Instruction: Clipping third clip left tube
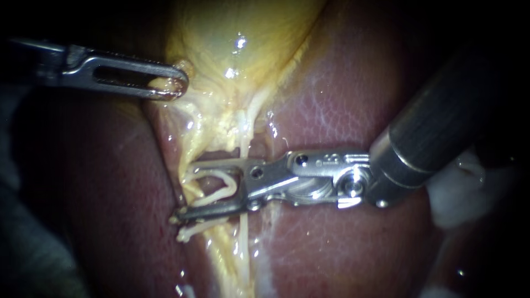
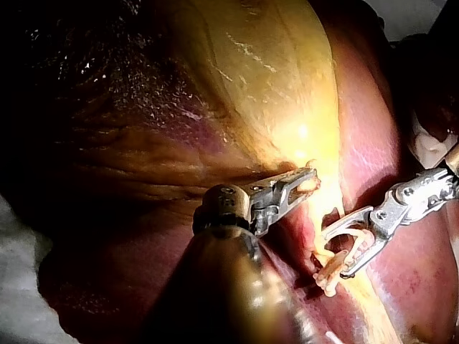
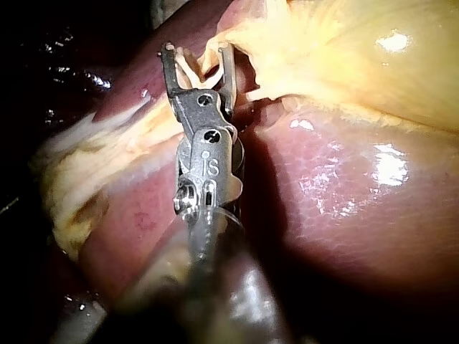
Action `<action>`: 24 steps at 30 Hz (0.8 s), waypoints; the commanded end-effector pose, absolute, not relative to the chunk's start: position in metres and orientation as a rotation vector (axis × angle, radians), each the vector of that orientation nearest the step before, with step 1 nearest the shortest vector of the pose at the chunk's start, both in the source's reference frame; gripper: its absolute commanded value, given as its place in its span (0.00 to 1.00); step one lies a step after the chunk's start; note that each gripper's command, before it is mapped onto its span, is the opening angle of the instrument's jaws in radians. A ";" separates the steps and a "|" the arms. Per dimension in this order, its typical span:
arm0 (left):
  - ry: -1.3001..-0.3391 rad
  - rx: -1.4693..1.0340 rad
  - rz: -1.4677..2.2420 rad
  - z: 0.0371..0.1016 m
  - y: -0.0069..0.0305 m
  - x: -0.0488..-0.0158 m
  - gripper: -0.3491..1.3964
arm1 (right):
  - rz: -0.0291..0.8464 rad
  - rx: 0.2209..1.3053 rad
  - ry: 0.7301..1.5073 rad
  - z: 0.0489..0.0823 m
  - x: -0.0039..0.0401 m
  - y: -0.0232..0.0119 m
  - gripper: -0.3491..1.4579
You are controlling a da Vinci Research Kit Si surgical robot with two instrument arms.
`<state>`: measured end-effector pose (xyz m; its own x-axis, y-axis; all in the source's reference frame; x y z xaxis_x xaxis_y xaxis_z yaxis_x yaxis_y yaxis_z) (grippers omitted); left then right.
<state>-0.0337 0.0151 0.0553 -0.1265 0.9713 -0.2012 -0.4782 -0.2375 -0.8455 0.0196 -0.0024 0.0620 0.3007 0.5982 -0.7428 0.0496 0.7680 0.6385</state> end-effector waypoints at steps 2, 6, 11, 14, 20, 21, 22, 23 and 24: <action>-0.749 -0.937 1.626 0.0553 0.0151 -0.0337 0.00 | 0.395 0.630 1.228 0.0619 0.0192 -0.0024 0.47; -0.749 -0.937 1.626 0.0553 0.0151 -0.0337 0.00 | 0.402 0.643 1.227 0.0613 0.0180 -0.0025 0.47; -0.749 -0.937 1.626 0.0553 0.0151 -0.0337 0.00 | 0.398 0.652 1.229 0.0608 0.0164 -0.0022 0.47; -0.749 -0.937 1.626 0.0553 0.0152 -0.0337 0.00 | 0.400 0.661 1.229 0.0604 0.0155 -0.0021 0.47; -0.749 -0.937 1.627 0.0553 0.0151 -0.0336 0.00 | 0.396 0.669 1.230 0.0600 0.0142 -0.0019 0.47; -0.749 -0.937 1.627 0.0553 0.0151 -0.0336 0.00 | 0.395 0.670 1.231 0.0599 0.0140 -0.0019 0.47; -0.749 -0.937 1.627 0.0553 0.0151 -0.0336 0.00 | 0.394 0.672 1.231 0.0599 0.0137 -0.0019 0.47; -0.750 -0.937 1.627 0.0553 0.0151 -0.0336 0.00 | 0.394 0.673 1.231 0.0598 0.0135 -0.0018 0.47; -0.750 -0.937 1.627 0.0553 0.0151 -0.0336 0.00 | 0.393 0.675 1.232 0.0597 0.0132 -0.0017 0.47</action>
